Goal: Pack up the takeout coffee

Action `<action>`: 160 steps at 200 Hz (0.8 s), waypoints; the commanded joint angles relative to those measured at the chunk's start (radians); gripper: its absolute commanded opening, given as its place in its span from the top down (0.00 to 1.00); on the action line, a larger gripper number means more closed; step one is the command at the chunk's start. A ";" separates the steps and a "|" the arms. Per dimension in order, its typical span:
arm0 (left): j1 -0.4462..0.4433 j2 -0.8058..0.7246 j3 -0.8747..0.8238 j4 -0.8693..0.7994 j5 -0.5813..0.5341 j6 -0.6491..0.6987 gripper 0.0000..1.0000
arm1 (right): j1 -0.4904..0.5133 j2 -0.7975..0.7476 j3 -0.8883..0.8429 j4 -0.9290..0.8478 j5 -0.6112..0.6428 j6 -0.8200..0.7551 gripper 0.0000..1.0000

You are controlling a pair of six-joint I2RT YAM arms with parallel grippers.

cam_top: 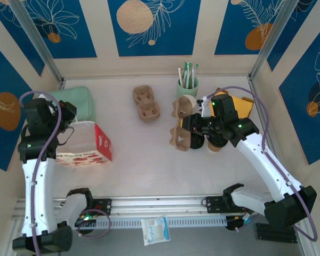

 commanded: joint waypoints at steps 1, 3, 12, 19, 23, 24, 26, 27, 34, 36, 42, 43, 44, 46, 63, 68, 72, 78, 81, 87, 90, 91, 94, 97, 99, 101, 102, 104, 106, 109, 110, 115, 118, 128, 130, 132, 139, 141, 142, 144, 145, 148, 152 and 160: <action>-0.095 0.007 0.002 0.071 -0.045 -0.048 1.00 | -0.008 -0.013 0.019 -0.026 -0.018 -0.024 0.69; -0.102 0.009 0.001 0.076 -0.047 -0.051 1.00 | -0.008 -0.013 0.021 -0.026 -0.016 -0.024 0.70; -0.146 0.020 -0.003 0.094 -0.057 -0.060 1.00 | -0.009 -0.016 0.023 -0.032 -0.014 -0.026 0.70; -0.183 0.031 -0.005 0.106 -0.070 -0.066 1.00 | -0.010 -0.017 0.024 -0.036 -0.011 -0.027 0.70; -0.205 0.038 -0.006 0.112 -0.075 -0.068 1.00 | -0.011 -0.018 0.023 -0.038 -0.009 -0.027 0.70; -0.208 0.039 -0.006 0.114 -0.077 -0.069 1.00 | -0.011 -0.019 0.024 -0.038 -0.009 -0.027 0.70; -0.221 0.044 -0.006 0.118 -0.081 -0.070 1.00 | -0.012 -0.019 0.024 -0.039 -0.008 -0.028 0.70; -0.226 0.045 -0.006 0.120 -0.082 -0.069 1.00 | -0.012 -0.019 0.025 -0.040 -0.008 -0.028 0.70; -0.265 0.060 -0.004 0.133 -0.094 -0.072 1.00 | -0.014 -0.021 0.026 -0.045 -0.004 -0.028 0.70; -0.273 0.064 -0.004 0.137 -0.099 -0.072 1.00 | -0.014 -0.022 0.026 -0.045 -0.003 -0.028 0.70; -0.310 0.075 -0.002 0.147 -0.111 -0.072 1.00 | -0.016 -0.025 0.026 -0.049 -0.001 -0.027 0.70; -0.315 0.079 0.000 0.148 -0.113 -0.072 1.00 | -0.016 -0.025 0.026 -0.049 -0.001 -0.027 0.70; -0.322 0.081 0.000 0.149 -0.115 -0.072 1.00 | -0.016 -0.026 0.026 -0.049 -0.001 -0.028 0.70; -0.332 0.086 0.002 0.151 -0.118 -0.072 1.00 | -0.018 -0.027 0.026 -0.050 -0.001 -0.026 0.70; -0.415 0.139 0.022 0.169 -0.127 -0.071 1.00 | -0.026 -0.033 0.030 -0.059 0.003 -0.026 0.70; -0.437 0.157 0.032 0.169 -0.125 -0.069 1.00 | -0.029 -0.034 0.033 -0.063 0.003 -0.027 0.70; -0.453 0.172 0.041 0.171 -0.124 -0.067 1.00 | -0.030 -0.036 0.036 -0.065 0.004 -0.027 0.70; -0.482 0.193 0.049 0.175 -0.125 -0.065 1.00 | -0.033 -0.037 0.039 -0.070 0.005 -0.028 0.70; -0.493 0.204 0.055 0.178 -0.124 -0.064 1.00 | -0.035 -0.038 0.040 -0.073 0.006 -0.029 0.70; -0.521 0.225 0.065 0.184 -0.120 -0.062 1.00 | -0.039 -0.041 0.044 -0.078 0.008 -0.029 0.70; -0.533 0.235 0.071 0.184 -0.117 -0.061 1.00 | -0.040 -0.041 0.045 -0.080 0.008 -0.031 0.70; -0.536 0.239 0.073 0.184 -0.116 -0.061 1.00 | -0.040 -0.041 0.046 -0.081 0.008 -0.031 0.70; -0.550 0.247 0.079 0.186 -0.113 -0.059 1.00 | -0.042 -0.042 0.048 -0.084 0.008 -0.031 0.70; -0.564 0.261 0.085 0.186 -0.111 -0.058 1.00 | -0.044 -0.042 0.050 -0.086 0.008 -0.031 0.70; -0.573 0.268 0.089 0.186 -0.109 -0.056 1.00 | -0.046 -0.042 0.050 -0.087 0.009 -0.032 0.70; -0.582 0.275 0.093 0.188 -0.109 -0.055 1.00 | -0.047 -0.045 0.051 -0.089 0.009 -0.032 0.70; -0.587 0.279 0.095 0.187 -0.108 -0.054 1.00 | -0.047 -0.045 0.051 -0.090 0.009 -0.034 0.70; -0.594 0.286 0.099 0.188 -0.107 -0.053 1.00 | -0.050 -0.045 0.052 -0.091 0.009 -0.034 0.70; -0.604 0.293 0.102 0.189 -0.106 -0.052 1.00 | -0.051 -0.046 0.054 -0.093 0.009 -0.033 0.70; -0.617 0.304 0.109 0.191 -0.103 -0.049 1.00 | -0.054 -0.048 0.055 -0.095 0.010 -0.035 0.70; -0.620 0.307 0.111 0.191 -0.102 -0.049 1.00 | -0.053 -0.049 0.056 -0.097 0.010 -0.035 0.70; -0.637 0.324 0.121 0.192 -0.097 -0.048 1.00 | -0.060 -0.051 0.058 -0.099 0.010 -0.035 0.70; -0.651 0.333 0.126 0.193 -0.093 -0.048 1.00 | -0.062 -0.051 0.058 -0.101 0.009 -0.036 0.70; -0.691 0.362 0.144 0.198 -0.090 -0.044 1.00 | -0.072 -0.055 0.064 -0.110 0.008 -0.039 0.70; -0.698 0.368 0.147 0.199 -0.090 -0.043 1.00 | -0.073 -0.056 0.066 -0.112 0.009 -0.039 0.70; -0.702 0.372 0.150 0.200 -0.090 -0.043 1.00 | -0.077 -0.056 0.066 -0.114 0.009 -0.041 0.70; -0.732 0.388 0.159 0.203 -0.090 -0.043 1.00 | -0.084 -0.058 0.069 -0.120 0.007 -0.044 0.70; -0.738 0.394 0.161 0.206 -0.090 -0.043 1.00 | -0.087 -0.058 0.071 -0.121 0.006 -0.045 0.70; -0.742 0.396 0.162 0.206 -0.090 -0.044 1.00 | -0.088 -0.058 0.071 -0.122 0.006 -0.046 0.70; -0.748 0.399 0.164 0.206 -0.090 -0.043 1.00 | -0.089 -0.058 0.073 -0.123 0.005 -0.046 0.70; -0.751 0.401 0.166 0.208 -0.090 -0.042 1.00 | -0.091 -0.058 0.073 -0.124 0.005 -0.046 0.70; -0.761 0.407 0.169 0.209 -0.090 -0.044 1.00 | -0.095 -0.059 0.074 -0.127 0.004 -0.047 0.70; -0.774 0.413 0.171 0.211 -0.091 -0.045 1.00 | -0.100 -0.060 0.075 -0.128 0.003 -0.049 0.70; -0.799 0.423 0.173 0.219 -0.094 -0.050 1.00 | -0.110 -0.061 0.078 -0.133 -0.001 -0.051 0.70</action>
